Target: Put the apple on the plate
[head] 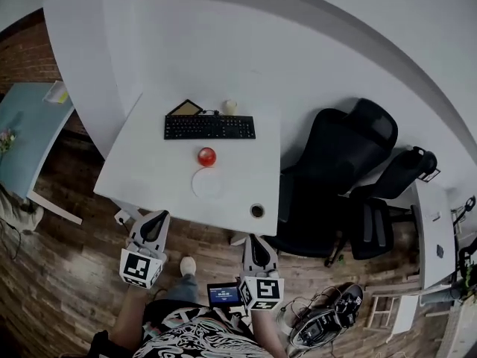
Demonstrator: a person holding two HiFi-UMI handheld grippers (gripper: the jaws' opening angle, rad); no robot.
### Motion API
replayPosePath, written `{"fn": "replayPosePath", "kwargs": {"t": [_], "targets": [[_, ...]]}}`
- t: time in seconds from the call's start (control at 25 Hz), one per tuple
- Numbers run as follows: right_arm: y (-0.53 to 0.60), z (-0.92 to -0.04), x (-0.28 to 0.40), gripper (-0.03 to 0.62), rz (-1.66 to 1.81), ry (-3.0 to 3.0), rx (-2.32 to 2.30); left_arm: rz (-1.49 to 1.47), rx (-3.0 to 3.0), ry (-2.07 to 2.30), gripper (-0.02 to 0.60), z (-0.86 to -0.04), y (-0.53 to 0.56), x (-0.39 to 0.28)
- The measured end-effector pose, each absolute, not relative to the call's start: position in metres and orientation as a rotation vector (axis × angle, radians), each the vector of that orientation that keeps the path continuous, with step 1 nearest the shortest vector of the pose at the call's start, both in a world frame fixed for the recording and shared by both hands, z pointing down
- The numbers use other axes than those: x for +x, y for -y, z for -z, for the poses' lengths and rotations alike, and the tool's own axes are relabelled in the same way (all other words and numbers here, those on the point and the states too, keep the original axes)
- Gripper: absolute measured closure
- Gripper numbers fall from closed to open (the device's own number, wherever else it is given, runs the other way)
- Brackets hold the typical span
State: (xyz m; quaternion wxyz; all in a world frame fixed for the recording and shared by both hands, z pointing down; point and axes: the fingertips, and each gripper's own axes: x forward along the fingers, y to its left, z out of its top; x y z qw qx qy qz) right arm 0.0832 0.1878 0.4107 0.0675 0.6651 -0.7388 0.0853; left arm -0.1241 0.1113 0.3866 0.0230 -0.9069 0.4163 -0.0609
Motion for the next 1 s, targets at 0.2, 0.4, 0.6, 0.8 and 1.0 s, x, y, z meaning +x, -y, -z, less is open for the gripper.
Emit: {"fn": "replayPosePath", "kwargs": {"t": [0.2, 0.4, 0.6, 0.8, 1.0], "targets": [[-0.12, -0.417, 0.078, 0.566, -0.283, 2.205, 1.986, 0.206, -2.839, -1.279, 0.569, -0.393, -0.045, -0.125], [-0.077, -0.423, 0.076, 0.566, -0.315, 2.194, 2.017, 0.19, -2.889, -1.252, 0.569, -0.403, 0.002, -0.125], [-0.054, -0.426, 0.081, 0.566, -0.349, 2.157, 2.047, 0.184, -2.918, -1.197, 0.569, -0.406, 0.032, -0.118], [-0.048, -0.431, 0.078, 0.566, -0.37, 2.156, 2.045, 0.189, -2.932, -1.189, 0.569, -0.412, 0.042, -0.115], [-0.044, -0.428, 0.073, 0.566, -0.356, 2.172, 2.024, 0.181, -2.938, -1.201, 0.569, -0.415, 0.049, -0.115]]}}
